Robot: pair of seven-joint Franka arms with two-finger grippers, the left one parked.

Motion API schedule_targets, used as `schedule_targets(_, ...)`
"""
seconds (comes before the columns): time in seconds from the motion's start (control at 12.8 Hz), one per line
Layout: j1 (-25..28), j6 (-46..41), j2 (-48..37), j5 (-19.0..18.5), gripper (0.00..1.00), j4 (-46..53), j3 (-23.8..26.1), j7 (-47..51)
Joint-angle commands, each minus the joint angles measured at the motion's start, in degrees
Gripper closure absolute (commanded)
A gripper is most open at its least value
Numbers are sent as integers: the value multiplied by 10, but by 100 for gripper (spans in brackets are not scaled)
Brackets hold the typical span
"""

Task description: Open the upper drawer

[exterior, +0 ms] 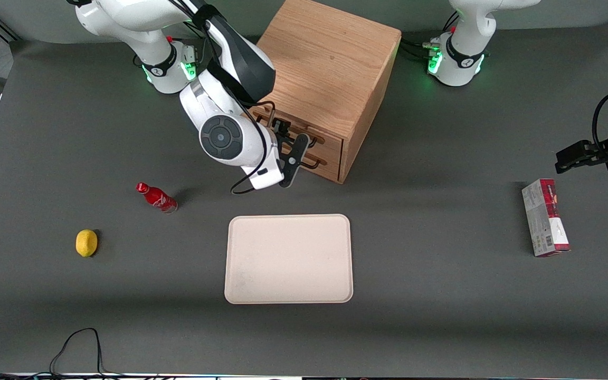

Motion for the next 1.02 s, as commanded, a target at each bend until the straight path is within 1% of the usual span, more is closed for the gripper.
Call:
schedule_targets(0.0,6,14,-3,14,0,-11,-6,-13)
schedule_targets(0.94,0,38,2,8,0,-13,-10,-16)
